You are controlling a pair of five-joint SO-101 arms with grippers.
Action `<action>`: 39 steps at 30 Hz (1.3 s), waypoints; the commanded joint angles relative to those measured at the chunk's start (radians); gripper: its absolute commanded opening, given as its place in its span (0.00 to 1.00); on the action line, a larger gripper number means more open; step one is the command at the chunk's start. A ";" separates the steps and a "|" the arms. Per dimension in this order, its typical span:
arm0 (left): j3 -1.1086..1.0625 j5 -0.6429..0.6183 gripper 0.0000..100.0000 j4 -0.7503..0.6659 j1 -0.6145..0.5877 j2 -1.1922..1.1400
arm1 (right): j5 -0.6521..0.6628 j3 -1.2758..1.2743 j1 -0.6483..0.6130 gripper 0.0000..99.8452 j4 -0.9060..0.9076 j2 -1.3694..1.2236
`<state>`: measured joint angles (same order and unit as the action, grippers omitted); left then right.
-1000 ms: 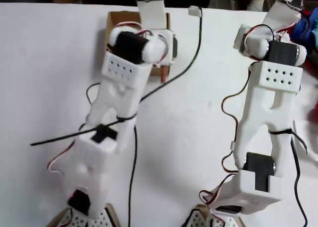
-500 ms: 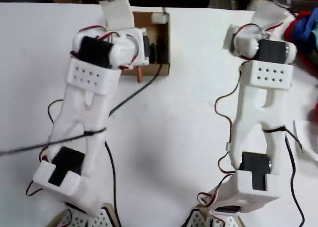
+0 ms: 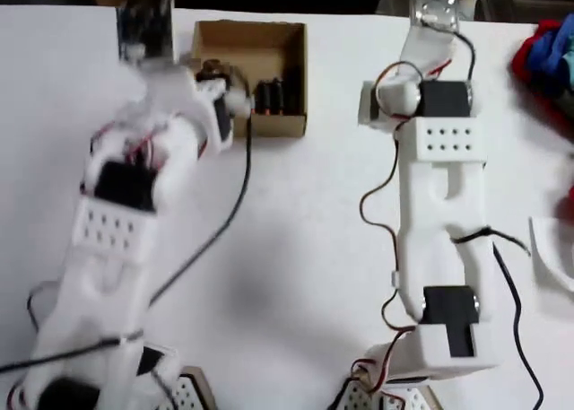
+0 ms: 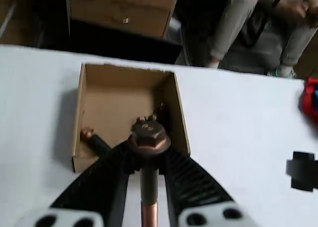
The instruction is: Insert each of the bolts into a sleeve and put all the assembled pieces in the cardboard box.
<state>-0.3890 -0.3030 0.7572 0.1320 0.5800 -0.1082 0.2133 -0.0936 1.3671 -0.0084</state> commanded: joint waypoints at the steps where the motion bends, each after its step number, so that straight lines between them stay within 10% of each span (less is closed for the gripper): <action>1: -0.320 0.000 0.02 -0.465 0.008 0.233 | -0.008 -0.175 -0.007 0.02 -0.140 0.130; 17: -0.177 -0.180 0.02 -0.442 0.015 0.117 | 0.000 -1.567 -0.154 0.02 -2.023 0.605; 39: 0.101 0.032 0.02 -0.296 0.324 -0.161 | 0.245 -1.718 -0.278 0.02 -2.433 0.426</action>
<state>-0.3521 -0.2800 0.4611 0.4526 0.4158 0.1281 -1.5083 -0.3682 -1.0188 0.4227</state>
